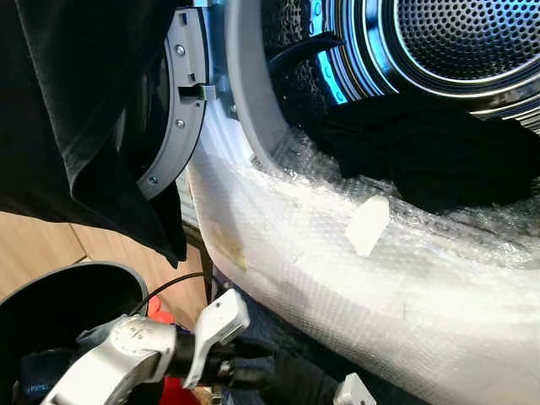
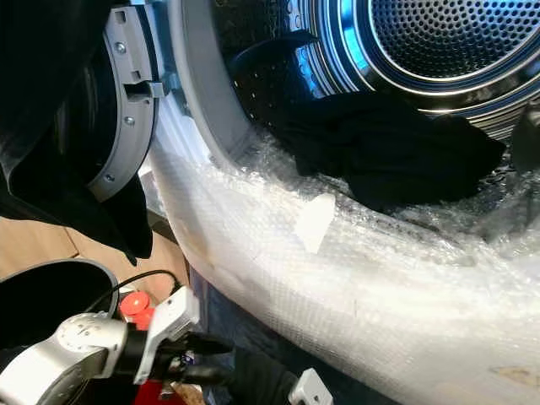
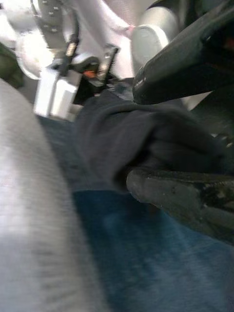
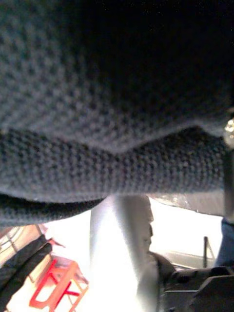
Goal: Clothes washing
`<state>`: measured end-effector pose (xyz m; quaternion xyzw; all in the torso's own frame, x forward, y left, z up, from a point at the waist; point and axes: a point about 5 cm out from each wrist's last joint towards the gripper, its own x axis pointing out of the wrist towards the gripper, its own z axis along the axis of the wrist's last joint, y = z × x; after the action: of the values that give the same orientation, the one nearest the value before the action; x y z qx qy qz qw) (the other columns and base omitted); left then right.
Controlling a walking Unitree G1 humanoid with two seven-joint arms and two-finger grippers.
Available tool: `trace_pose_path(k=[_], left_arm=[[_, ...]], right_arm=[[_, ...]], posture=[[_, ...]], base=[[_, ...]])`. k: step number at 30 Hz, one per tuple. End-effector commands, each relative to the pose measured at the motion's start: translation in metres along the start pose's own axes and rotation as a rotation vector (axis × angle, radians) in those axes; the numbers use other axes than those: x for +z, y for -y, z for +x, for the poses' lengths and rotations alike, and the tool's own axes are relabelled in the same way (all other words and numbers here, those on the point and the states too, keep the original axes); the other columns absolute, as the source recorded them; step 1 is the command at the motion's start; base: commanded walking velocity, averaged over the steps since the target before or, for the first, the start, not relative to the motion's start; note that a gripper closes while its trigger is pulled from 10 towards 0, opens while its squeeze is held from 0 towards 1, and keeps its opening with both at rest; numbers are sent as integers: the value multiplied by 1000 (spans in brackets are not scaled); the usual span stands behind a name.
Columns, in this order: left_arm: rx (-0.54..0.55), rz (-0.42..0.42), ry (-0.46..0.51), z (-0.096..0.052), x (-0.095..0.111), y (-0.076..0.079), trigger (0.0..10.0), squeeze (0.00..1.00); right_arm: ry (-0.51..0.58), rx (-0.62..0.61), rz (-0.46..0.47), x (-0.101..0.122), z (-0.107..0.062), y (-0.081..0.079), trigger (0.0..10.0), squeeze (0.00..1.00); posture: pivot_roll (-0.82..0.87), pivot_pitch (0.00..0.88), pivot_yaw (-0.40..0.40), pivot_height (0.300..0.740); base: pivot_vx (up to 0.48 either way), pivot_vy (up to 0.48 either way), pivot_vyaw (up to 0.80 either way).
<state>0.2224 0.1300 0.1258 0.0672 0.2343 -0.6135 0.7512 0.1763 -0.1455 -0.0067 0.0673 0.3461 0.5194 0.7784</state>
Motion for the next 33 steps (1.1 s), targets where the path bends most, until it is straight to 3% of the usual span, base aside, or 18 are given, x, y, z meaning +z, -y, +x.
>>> trace_pose_path(k=[1, 4, 5, 9, 12, 14, 16, 19, 23, 24, 25, 30, 33], left_arm=[[36, 12, 9, -6, 3, -1, 10000, 1000], [95, 2, 36, -13, 3, -4, 10000, 1000], [177, -13, 49, -23, 2, -11, 10000, 1000], [260, -36, 28, -25, -6, -24, 10000, 1000], [293, -65, -59, -17, -27, -29, 10000, 1000], [303, -92, -48, -12, -35, -30, 10000, 1000], [381, -136, -35, -4, -47, -39, 10000, 1000], [499, -135, -16, -1, -50, -49, 10000, 1000], [606, -84, 65, 1, -36, -55, 10000, 1000], [662, -51, 91, 1, -32, -56, 10000, 600], [695, -45, 111, 0, -32, -56, 10000, 0], [812, -54, 174, 0, -38, -49, 10000, 0], [974, -96, 262, -9, -39, -47, 10000, 0]], right_arm=[[-8, 1, -12, -3, 0, 0, 0, 0], [-24, -5, -12, -7, 0, 1, 0, 0], [-46, -6, -14, -10, -1, 3, 0, 0], [-79, 4, -20, -14, 0, 4, 0, 0], [-77, 20, -33, -12, 1, 3, 0, 0], [-70, 19, -39, -10, 1, 4, 0, 0], [-49, 18, -46, -6, 1, 5, 0, 0], [-37, 24, -53, -3, 1, 3, 0, 0], [-29, 22, -58, -2, 0, 3, 0, 0], [-14, 15, -61, 0, -1, 2, 0, 0], [-2, 10, -61, 2, -1, 3, 0, 0], [40, 8, -61, 10, -4, -1, 0, 0], [72, 21, -79, 16, -8, -7, 0, 0]], posture=[[6, 0, -19, 740], [8, 0, -19, 740], [12, 0, -21, 740], [27, 0, -27, 740], [31, 0, -27, 740], [29, 0, -27, 740], [29, 0, -27, 740], [12, 0, -27, 740], [11, 0, -25, 740], [3, 0, -24, 740], [1, 0, -25, 740], [4, 0, -31, 740], [7, 0, -30, 740]], base=[[0, 0, 0], [0, 0, 0], [0, 0, 0], [0, 0, 0], [0, 0, 0], [0, 0, 0], [0, 0, 0], [0, 0, 0], [0, 0, 0], [0, 0, 0], [0, 0, 0], [0, 0, 0], [0, 0, 0]])
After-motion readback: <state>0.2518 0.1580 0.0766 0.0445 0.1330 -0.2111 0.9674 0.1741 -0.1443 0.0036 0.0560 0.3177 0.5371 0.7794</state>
